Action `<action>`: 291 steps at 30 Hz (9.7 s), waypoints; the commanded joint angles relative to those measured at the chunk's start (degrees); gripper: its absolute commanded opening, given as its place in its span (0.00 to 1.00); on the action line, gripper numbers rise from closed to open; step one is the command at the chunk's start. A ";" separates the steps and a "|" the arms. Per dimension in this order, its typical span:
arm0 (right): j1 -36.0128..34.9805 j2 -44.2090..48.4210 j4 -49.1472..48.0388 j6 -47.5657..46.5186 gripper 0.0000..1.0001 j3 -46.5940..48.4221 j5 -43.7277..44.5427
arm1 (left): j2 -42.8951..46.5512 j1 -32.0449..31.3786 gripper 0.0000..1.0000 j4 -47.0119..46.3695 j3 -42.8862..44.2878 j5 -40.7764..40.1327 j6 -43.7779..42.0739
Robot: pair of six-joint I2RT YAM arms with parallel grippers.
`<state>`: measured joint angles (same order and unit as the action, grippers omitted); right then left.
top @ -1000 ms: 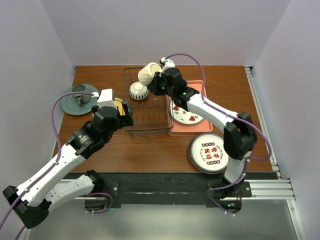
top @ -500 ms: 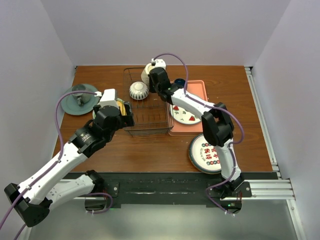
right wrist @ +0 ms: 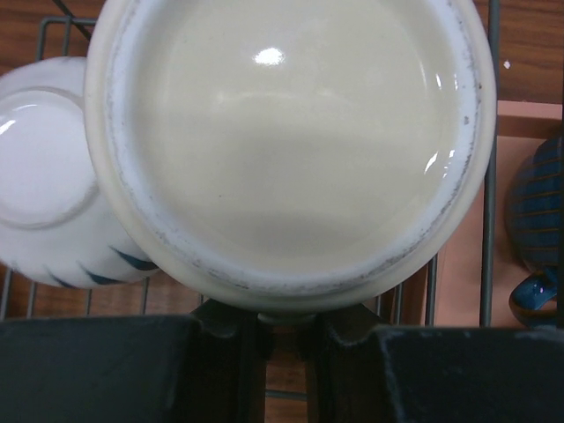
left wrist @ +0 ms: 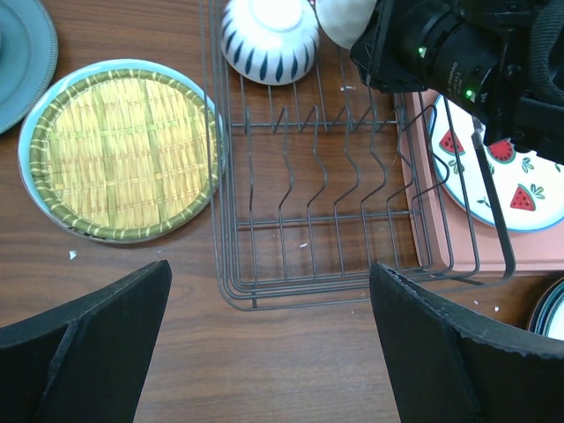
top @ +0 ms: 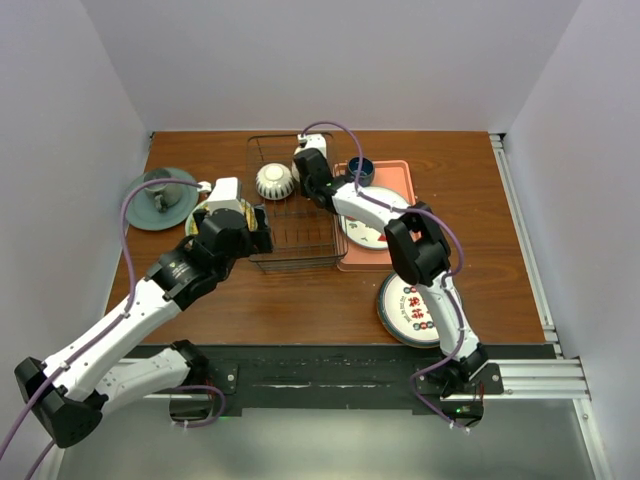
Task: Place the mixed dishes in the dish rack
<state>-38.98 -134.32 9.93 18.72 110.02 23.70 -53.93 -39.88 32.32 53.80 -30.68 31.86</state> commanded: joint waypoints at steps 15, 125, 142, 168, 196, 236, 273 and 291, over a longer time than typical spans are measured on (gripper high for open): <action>1.10 -3.67 -0.36 -1.76 0.00 9.95 3.46 | -1.00 -0.03 1.00 -2.61 -0.01 1.50 0.84; 1.54 57.77 0.70 13.27 0.98 -46.74 -23.35 | -17.00 37.50 0.53 -31.17 -31.65 11.96 26.33; 1.63 58.21 0.88 13.45 0.98 -46.65 -23.18 | -12.87 37.50 0.24 -27.40 -31.13 10.11 26.41; 1.63 58.03 0.79 13.54 0.98 -45.86 -23.53 | 0.93 37.59 0.00 -20.19 -20.49 9.85 19.74; 1.63 57.68 0.26 13.80 0.98 -46.21 -25.11 | 0.50 37.50 0.00 -17.64 -6.53 13.27 6.12; 1.10 50.12 -23.81 20.21 0.98 -48.57 -48.83 | 3.83 37.42 0.00 -24.47 1.93 58.00 11.73; 1.19 52.67 -42.29 34.81 0.00 -55.35 -55.95 | -0.21 37.42 0.48 -28.90 -4.32 74.18 4.02; 1.10 55.04 -12.49 18.72 0.36 -47.79 -60.19 | 3.47 37.42 0.00 -13.42 1.66 70.50 -11.82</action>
<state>-36.34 -82.02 -11.25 45.60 59.92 -37.34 -53.28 -1.91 15.07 53.67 43.68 28.34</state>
